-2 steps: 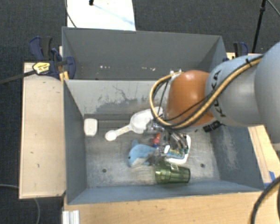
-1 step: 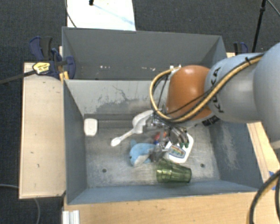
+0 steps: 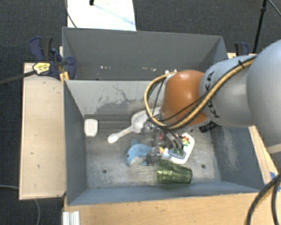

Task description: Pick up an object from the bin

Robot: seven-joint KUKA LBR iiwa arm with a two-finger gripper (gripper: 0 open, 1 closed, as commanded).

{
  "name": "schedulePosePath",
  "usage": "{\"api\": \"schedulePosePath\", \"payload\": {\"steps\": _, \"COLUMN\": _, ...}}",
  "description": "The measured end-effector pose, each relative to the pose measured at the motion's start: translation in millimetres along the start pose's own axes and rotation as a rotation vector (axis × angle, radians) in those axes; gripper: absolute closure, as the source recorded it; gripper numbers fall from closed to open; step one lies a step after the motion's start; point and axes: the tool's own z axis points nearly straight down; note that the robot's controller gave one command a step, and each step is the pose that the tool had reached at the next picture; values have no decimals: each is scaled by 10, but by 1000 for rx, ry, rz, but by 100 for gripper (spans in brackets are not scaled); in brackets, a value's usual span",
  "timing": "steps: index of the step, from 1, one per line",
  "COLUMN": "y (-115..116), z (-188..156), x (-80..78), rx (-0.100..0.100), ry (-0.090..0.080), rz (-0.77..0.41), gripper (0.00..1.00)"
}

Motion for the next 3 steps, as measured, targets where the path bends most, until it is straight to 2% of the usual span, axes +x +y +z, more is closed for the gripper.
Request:
{"api": "schedulePosePath", "payload": {"steps": 1, "y": -169, "z": -7, "x": -133, "rx": -1, "ry": 4, "rz": -59, "gripper": 0}}
{"api": "schedulePosePath", "payload": {"steps": 2, "y": 8, "z": -20, "x": -19, "rx": -1, "ry": 5, "rz": 2, "gripper": 100}}
{"api": "schedulePosePath", "payload": {"steps": 3, "y": 8, "z": -20, "x": -19, "rx": -2, "ry": 5, "rz": 2, "gripper": 100}}
